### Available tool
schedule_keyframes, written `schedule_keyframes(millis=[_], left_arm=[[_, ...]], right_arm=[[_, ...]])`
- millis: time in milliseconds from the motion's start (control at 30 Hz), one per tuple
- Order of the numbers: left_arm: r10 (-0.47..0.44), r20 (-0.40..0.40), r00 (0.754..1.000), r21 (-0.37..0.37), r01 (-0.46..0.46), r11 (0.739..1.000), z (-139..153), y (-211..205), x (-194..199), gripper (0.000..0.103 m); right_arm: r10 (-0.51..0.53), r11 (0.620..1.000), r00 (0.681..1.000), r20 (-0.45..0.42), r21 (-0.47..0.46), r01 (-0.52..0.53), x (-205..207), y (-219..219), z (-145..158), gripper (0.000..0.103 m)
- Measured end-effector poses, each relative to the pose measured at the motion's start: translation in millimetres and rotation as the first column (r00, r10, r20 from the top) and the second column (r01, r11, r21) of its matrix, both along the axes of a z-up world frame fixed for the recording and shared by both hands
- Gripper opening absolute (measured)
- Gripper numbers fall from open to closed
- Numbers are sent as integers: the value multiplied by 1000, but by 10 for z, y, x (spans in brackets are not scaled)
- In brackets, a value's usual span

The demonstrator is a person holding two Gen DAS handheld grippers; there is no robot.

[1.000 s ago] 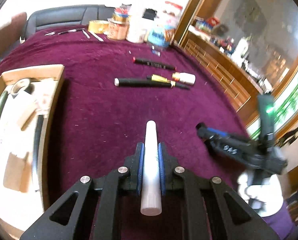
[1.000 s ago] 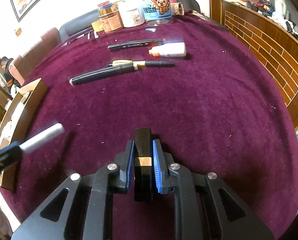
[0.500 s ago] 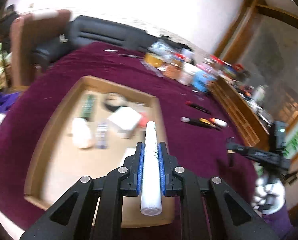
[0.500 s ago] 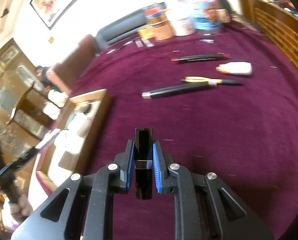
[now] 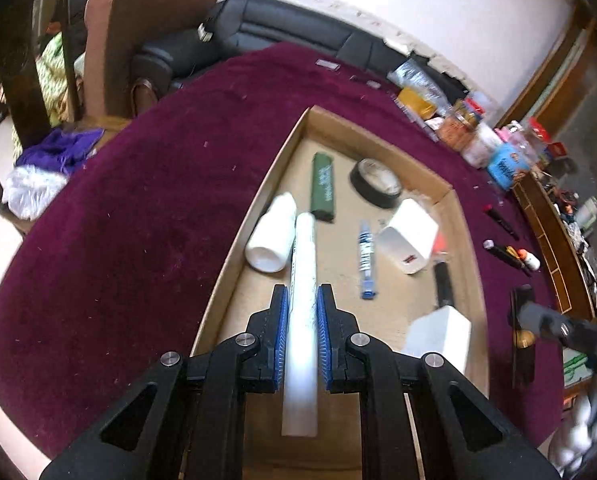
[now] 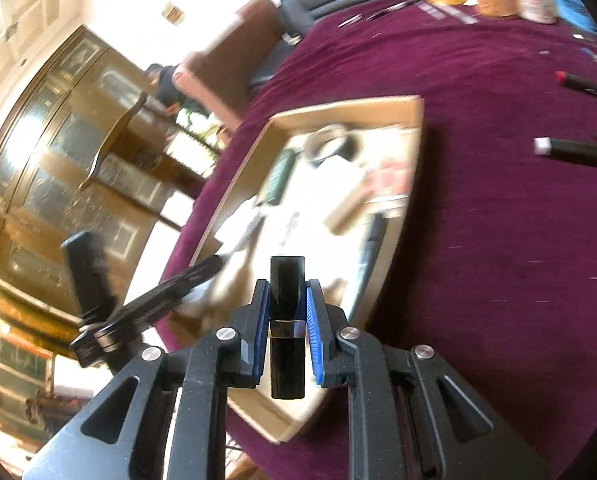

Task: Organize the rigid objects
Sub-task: 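Drop the white stick into the box with left tool while right tool carries black piece there, then open the right tool to drop the black cap into the box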

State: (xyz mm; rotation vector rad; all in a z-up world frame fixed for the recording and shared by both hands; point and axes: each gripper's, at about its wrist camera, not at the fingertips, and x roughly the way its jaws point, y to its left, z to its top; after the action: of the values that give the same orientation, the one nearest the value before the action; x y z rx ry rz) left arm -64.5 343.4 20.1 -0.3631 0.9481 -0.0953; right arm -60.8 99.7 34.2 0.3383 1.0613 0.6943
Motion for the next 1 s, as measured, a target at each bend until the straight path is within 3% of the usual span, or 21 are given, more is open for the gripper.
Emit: schedule_keyframes(millis=[67,233,367,500,700,833,900,1000], left_arm=[[1,-5,1000,17,-1,1000,-14,-7,74,12],[-9,28,1000,-20,10,1000,78,23,85,16],[11,104,995,-30,-8,1000,260,52,-92,36],[39,159,987,-43,-33,999,389,125,-280,38],[68,150,986,-88,-55,995,369,243,-391,44],[85,144,986,-106,-70,992,341,313,-433,47],[94,145,985,-113,-78,990,339,350,-451,52],[111,147,983,-129,-92,987,319,403,-483,54]], right_arm=[[50,999,998,-26,13,-50,-1,216,-57,15],[134,991,988,-81,8,-134,13,631,-240,16],[159,986,982,-103,-24,-163,87,857,-366,16],[145,982,987,-66,-110,-152,259,1057,-400,15],[113,971,993,-28,-209,-116,543,1251,-420,16],[94,989,995,-12,-110,-95,560,1070,-296,17],[66,996,998,22,-62,-64,543,912,-138,23],[8,997,996,88,-80,-1,483,663,44,41]])
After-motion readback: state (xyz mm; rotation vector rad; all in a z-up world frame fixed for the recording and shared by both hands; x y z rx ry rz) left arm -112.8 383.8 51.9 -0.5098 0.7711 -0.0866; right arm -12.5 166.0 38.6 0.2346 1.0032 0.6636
